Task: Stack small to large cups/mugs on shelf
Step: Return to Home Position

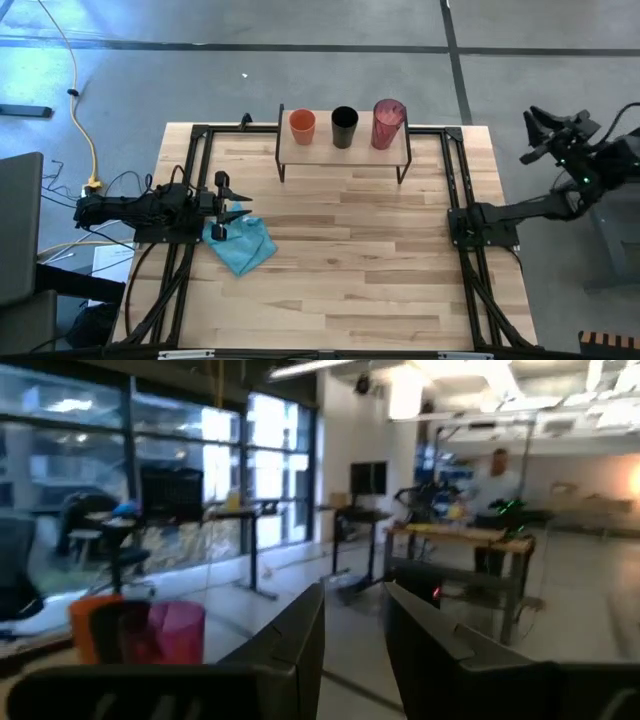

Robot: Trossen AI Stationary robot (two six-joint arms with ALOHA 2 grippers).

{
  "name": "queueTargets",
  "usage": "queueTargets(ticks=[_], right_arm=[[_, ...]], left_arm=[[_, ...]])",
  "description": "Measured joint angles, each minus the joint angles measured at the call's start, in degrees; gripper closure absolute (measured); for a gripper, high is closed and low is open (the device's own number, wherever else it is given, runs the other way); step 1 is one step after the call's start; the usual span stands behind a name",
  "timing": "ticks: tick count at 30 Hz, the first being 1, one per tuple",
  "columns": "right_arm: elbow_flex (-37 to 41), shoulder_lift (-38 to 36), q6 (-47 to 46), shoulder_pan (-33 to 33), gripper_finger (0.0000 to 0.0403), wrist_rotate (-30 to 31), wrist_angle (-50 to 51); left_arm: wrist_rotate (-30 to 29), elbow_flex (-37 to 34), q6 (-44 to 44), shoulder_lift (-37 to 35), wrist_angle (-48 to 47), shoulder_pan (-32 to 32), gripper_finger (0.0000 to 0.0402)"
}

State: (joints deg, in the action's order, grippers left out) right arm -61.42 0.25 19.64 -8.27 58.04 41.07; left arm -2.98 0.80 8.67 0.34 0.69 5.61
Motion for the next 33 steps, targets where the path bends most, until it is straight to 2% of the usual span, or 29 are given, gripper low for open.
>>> queueTargets(ticks=[7, 11, 16, 21, 25, 33], right_arm=[[0.0, 0.0, -18.8, -4.8, 0.0308, 6.5, 21.1], [0.0, 0.0, -22.0, -4.9, 0.0308, 5.2, 22.3], [0.5, 0.0, -21.4, -4.9, 0.0308, -12.5, 16.7], [4.8, 0.0, -23.2, -4.9, 0.0308, -26.6, 8.9], [11.6, 0.0, -19.6, -4.9, 0.0308, -33.8, -1.4], [22.8, 0.0, -18.0, -4.9, 0.0308, -42.6, -18.6]], left_arm=[[0.0, 0.0, 0.0, 0.0, 0.0, 0.0, 0.0268], [0.0, 0.0, 0.0, 0.0, 0.0, 0.0, 0.0268], [0.0, 0.0, 0.0, 0.0, 0.0, 0.0, 0.0268], [0.0, 0.0, 0.0, 0.0, 0.0, 0.0, 0.0268], [0.0, 0.0, 0.0, 0.0, 0.0, 0.0, 0.0268], [0.0, 0.0, 0.0, 0.0, 0.0, 0.0, 0.0268]])
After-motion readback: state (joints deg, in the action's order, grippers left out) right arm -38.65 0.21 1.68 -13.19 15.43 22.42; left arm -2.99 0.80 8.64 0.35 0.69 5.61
